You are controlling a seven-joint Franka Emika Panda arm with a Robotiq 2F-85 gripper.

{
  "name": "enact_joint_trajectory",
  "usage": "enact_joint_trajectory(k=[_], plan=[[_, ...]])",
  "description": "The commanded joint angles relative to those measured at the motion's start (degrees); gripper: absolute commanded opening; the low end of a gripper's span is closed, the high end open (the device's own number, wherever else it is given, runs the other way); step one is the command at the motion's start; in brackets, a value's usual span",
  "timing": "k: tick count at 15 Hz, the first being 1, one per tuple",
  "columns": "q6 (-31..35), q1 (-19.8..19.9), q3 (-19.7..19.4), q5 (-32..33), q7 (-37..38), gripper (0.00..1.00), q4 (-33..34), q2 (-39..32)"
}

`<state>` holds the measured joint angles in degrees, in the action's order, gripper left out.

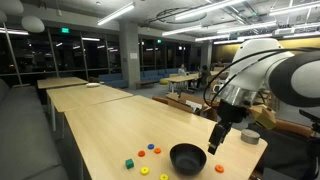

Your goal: Put some of the discs on the table in the bowl

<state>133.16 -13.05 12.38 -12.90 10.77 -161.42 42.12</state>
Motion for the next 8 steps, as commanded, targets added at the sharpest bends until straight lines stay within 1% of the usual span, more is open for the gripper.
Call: enact_joint_trajectory(k=[1,8], plan=[[-0.3,-0.2,-0.3,0.3,0.2,1.00,-0.2,-0.1],[-0.3,-0.2,-0.3,0.3,0.2,1.00,-0.4,-0.6]])
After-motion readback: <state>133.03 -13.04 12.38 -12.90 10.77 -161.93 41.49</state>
